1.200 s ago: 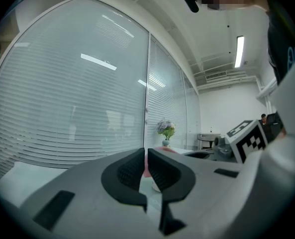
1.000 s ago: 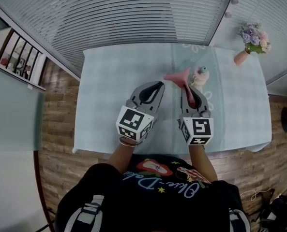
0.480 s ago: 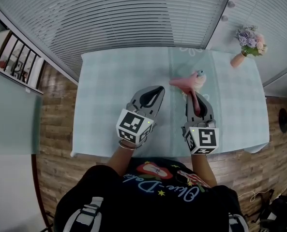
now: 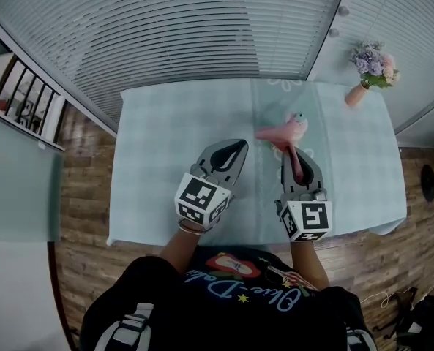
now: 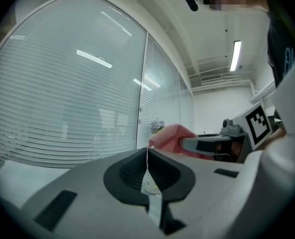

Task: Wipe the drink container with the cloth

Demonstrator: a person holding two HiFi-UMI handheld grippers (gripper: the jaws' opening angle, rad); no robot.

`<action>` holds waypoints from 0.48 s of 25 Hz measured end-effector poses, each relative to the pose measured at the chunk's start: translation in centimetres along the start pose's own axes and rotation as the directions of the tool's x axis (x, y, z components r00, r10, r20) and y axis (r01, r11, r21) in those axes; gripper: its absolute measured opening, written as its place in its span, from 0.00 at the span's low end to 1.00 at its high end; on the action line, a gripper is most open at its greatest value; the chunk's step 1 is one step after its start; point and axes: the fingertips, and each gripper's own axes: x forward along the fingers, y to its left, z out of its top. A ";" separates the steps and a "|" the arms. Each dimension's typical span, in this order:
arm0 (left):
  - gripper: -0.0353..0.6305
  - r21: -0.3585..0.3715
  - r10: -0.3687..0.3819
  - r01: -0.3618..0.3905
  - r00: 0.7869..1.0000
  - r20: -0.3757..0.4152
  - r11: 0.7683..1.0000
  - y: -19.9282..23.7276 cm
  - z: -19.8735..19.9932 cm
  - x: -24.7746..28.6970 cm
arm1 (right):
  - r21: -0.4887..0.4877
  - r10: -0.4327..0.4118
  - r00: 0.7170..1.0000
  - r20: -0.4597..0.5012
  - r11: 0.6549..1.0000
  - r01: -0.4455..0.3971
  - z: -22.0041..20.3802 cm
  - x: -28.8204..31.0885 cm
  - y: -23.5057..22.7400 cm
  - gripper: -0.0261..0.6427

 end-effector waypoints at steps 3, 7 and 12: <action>0.06 -0.008 -0.005 0.005 1.000 0.000 1.000 0.0 0.0 -0.1 | -0.003 0.004 1.000 0.001 1.000 -0.004 0.2 -0.1 0.1 0.06; 0.06 -0.011 -0.006 0.005 1.000 -0.004 1.000 0.2 0.0 0.0 | 0.004 0.004 1.000 -0.003 1.000 -0.004 0.2 -0.1 0.0 0.06; 0.06 -0.016 -0.008 0.008 1.000 -0.004 1.000 0.3 -0.1 0.0 | 0.005 0.000 1.000 -0.003 1.000 0.000 0.3 0.0 -0.1 0.06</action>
